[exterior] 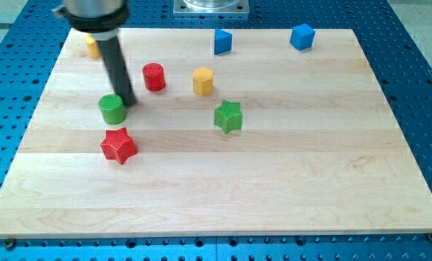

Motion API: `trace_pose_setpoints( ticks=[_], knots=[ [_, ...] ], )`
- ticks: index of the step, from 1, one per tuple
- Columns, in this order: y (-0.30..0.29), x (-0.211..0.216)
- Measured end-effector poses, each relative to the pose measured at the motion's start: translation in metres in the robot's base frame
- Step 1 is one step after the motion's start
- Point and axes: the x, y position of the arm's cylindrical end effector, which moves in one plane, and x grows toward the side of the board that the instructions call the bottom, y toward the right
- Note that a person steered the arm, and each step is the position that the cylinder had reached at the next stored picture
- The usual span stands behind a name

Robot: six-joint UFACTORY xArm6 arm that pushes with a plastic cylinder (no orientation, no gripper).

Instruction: Slide the yellow hexagon diagonally top right to the green star

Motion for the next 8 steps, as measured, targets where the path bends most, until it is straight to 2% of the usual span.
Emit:
trace_pose_setpoints(
  ticks=[1, 2, 4, 8],
  knots=[
    [0.036, 0.021],
    [-0.034, 0.020],
    [-0.096, 0.028],
    [-0.095, 0.029]
  ],
)
